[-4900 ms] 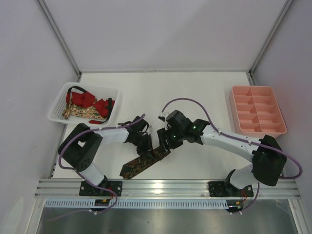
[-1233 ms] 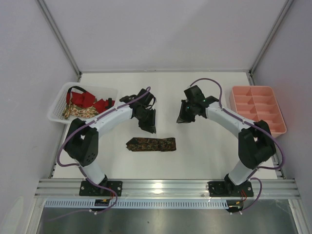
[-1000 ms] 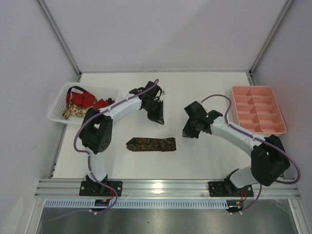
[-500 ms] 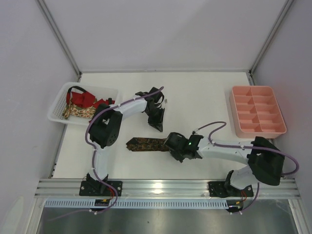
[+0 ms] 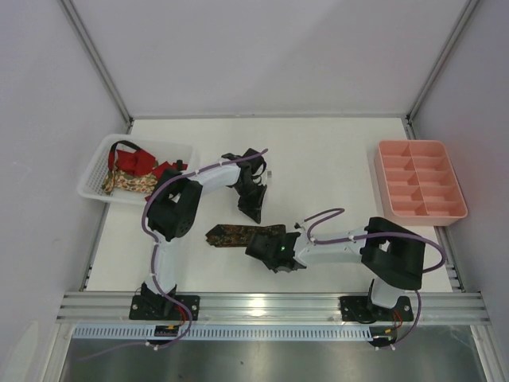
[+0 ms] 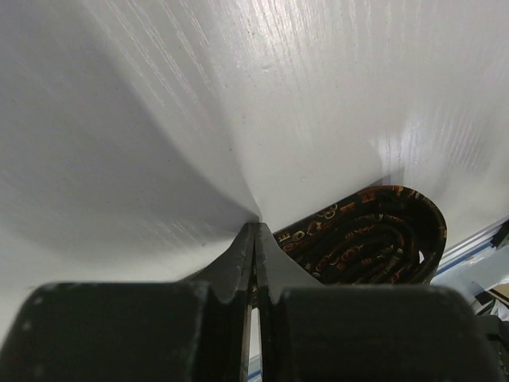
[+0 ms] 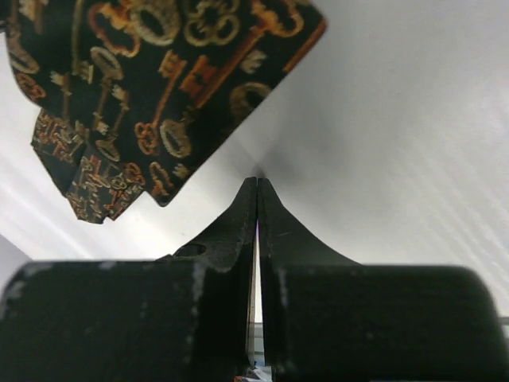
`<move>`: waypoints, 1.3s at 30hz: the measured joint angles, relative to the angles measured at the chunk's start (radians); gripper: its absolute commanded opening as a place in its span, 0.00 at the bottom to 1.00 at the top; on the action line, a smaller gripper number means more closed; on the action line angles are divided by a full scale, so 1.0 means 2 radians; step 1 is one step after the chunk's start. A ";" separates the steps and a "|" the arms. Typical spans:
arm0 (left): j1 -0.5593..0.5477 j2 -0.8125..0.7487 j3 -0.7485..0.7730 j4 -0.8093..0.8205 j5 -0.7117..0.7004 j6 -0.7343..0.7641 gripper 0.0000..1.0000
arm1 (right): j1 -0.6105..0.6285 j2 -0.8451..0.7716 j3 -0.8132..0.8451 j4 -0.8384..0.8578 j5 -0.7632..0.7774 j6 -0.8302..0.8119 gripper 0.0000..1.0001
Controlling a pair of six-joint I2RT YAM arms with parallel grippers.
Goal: Roll the ties
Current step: Roll the tie
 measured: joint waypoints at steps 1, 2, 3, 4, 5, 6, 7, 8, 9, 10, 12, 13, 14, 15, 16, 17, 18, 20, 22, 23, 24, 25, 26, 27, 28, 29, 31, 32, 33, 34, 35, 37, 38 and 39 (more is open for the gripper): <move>0.000 0.000 -0.001 -0.001 0.002 0.002 0.05 | 0.002 0.004 0.002 0.004 0.005 0.002 0.00; 0.000 0.000 -0.002 -0.001 0.003 0.002 0.05 | 0.003 0.007 0.004 0.006 0.010 0.003 0.00; 0.000 0.000 -0.003 -0.002 0.006 0.003 0.05 | 0.004 0.011 0.008 0.007 0.015 0.005 0.00; 0.000 0.000 -0.004 -0.002 0.009 0.003 0.05 | 0.004 0.016 0.013 0.007 0.021 0.006 0.00; 0.000 0.000 -0.006 -0.001 0.013 0.003 0.04 | 0.004 0.022 0.018 0.009 0.027 0.006 0.00; 0.000 0.000 -0.008 -0.002 0.016 0.003 0.04 | 0.004 0.027 0.022 0.010 0.032 0.007 0.00; 0.000 0.000 -0.010 -0.003 0.019 0.003 0.04 | 0.003 0.032 0.028 0.010 0.035 0.007 0.00; 0.000 0.000 -0.011 -0.004 0.022 0.003 0.04 | 0.002 0.036 0.033 0.011 0.038 0.007 0.00; 0.000 0.000 -0.012 -0.004 0.024 0.004 0.04 | -0.001 0.042 0.039 0.011 0.042 0.007 0.00; 0.000 0.000 -0.012 -0.004 0.026 0.004 0.04 | -0.003 0.045 0.043 0.011 0.044 0.007 0.00; 0.001 0.000 -0.012 -0.005 0.027 0.004 0.04 | -0.009 0.047 0.046 0.011 0.046 0.007 0.00; 0.001 0.000 -0.012 -0.005 0.027 0.005 0.04 | -0.012 0.047 0.046 0.011 0.048 0.007 0.00; 0.002 0.000 -0.012 -0.005 0.027 0.006 0.04 | -0.014 0.047 0.046 0.011 0.049 0.007 0.00; 0.002 0.000 -0.012 -0.005 0.027 0.007 0.04 | -0.016 0.047 0.045 0.014 0.051 0.007 0.00; 0.003 0.000 -0.012 -0.005 0.027 0.007 0.04 | -0.018 0.047 0.043 0.019 0.051 0.007 0.00; 0.003 0.000 -0.012 -0.005 0.027 0.007 0.04 | -0.019 0.047 0.043 0.021 0.052 0.007 0.00; 0.004 0.000 -0.012 -0.006 0.027 0.007 0.04 | -0.018 0.047 0.043 0.022 0.053 0.006 0.00; 0.006 0.000 -0.011 -0.009 0.027 0.007 0.04 | -0.017 0.044 0.042 0.022 0.056 0.001 0.00; 0.010 0.000 -0.010 -0.013 0.024 0.007 0.04 | -0.014 0.034 0.035 0.026 0.058 -0.010 0.00; 0.011 0.000 -0.009 -0.013 0.023 0.007 0.04 | -0.012 0.023 0.029 0.032 0.059 -0.021 0.00; 0.013 0.000 -0.009 -0.014 0.021 0.007 0.07 | -0.011 0.010 0.022 0.039 0.058 -0.035 0.00; 0.014 0.000 -0.009 -0.014 0.021 0.006 0.09 | -0.010 -0.003 0.017 0.046 0.056 -0.053 0.01; 0.016 0.000 -0.009 -0.014 0.021 0.006 0.11 | -0.010 -0.014 0.014 0.054 0.052 -0.073 0.02; 0.017 -0.001 -0.009 -0.014 0.021 0.005 0.16 | -0.010 -0.025 0.014 0.063 0.047 -0.094 0.03; 0.018 -0.002 -0.009 -0.014 0.020 0.005 0.19 | -0.010 -0.036 0.014 0.073 0.036 -0.118 0.04; 0.019 -0.003 -0.009 -0.014 0.018 0.003 0.19 | -0.010 -0.045 0.014 0.082 0.028 -0.142 0.05; 0.023 -0.009 -0.009 -0.014 0.014 0.001 0.22 | -0.010 -0.063 0.014 0.090 0.004 -0.188 0.08; 0.025 -0.013 -0.009 -0.014 0.012 -0.002 0.22 | -0.009 -0.072 0.014 0.090 -0.009 -0.217 0.08; 0.027 -0.018 -0.009 -0.015 0.011 -0.003 0.22 | -0.010 -0.083 0.014 0.089 -0.023 -0.246 0.10; 0.029 -0.024 -0.009 -0.017 0.009 -0.005 0.22 | -0.011 -0.094 0.015 0.084 -0.039 -0.273 0.14; 0.031 -0.032 -0.009 -0.018 0.007 -0.006 0.22 | -0.014 -0.104 0.018 0.072 -0.053 -0.301 0.19; 0.034 -0.050 -0.009 -0.022 0.005 -0.010 0.20 | -0.030 -0.124 0.027 0.045 -0.079 -0.354 0.33; 0.035 -0.061 -0.009 -0.023 0.005 -0.012 0.17 | -0.043 -0.135 0.029 0.033 -0.088 -0.381 0.47; 0.035 -0.070 -0.009 -0.024 0.005 -0.015 0.15 | -0.060 -0.149 0.030 0.022 -0.098 -0.406 0.51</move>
